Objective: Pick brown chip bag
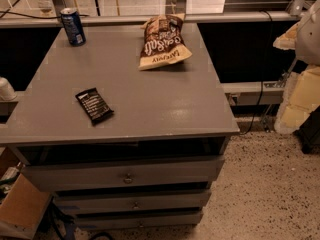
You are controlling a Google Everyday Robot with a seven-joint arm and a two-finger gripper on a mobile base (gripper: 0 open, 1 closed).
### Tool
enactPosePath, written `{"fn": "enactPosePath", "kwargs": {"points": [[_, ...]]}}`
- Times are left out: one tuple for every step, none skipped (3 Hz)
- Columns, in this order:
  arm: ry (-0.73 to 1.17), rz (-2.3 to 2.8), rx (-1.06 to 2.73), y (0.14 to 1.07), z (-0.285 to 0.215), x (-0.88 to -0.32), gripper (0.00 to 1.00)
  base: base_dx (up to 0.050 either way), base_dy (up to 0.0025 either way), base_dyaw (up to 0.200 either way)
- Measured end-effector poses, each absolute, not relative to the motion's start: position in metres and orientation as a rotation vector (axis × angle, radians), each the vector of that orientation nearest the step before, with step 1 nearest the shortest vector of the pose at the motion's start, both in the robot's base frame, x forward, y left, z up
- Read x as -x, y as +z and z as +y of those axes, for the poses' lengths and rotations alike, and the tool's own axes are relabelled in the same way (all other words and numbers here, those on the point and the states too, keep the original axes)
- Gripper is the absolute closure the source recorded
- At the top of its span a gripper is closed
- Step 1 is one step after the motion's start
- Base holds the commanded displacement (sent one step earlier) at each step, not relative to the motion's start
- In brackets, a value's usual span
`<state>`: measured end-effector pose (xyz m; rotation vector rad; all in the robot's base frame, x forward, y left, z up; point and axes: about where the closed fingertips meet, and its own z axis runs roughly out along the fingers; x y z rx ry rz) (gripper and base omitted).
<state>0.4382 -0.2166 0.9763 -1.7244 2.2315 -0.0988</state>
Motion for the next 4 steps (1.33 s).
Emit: {"fn": "enactPosePath", "kwargs": {"points": [[-0.099,2.231,1.724,0.976,-0.217,-0.438,0.00,0.099,0.00000,0.000],[-0.099,2.231,1.724,0.976,-0.217,-0.438,0.00,0.000,0.00000,0.000],[-0.064,2.235,1.679,0.965,-0.211,-0.446,0.00,0.000,0.00000,0.000],[0.000,2.262,1.587,0.941,-0.198,-0.474,0.00,0.000,0.00000,0.000]]}}
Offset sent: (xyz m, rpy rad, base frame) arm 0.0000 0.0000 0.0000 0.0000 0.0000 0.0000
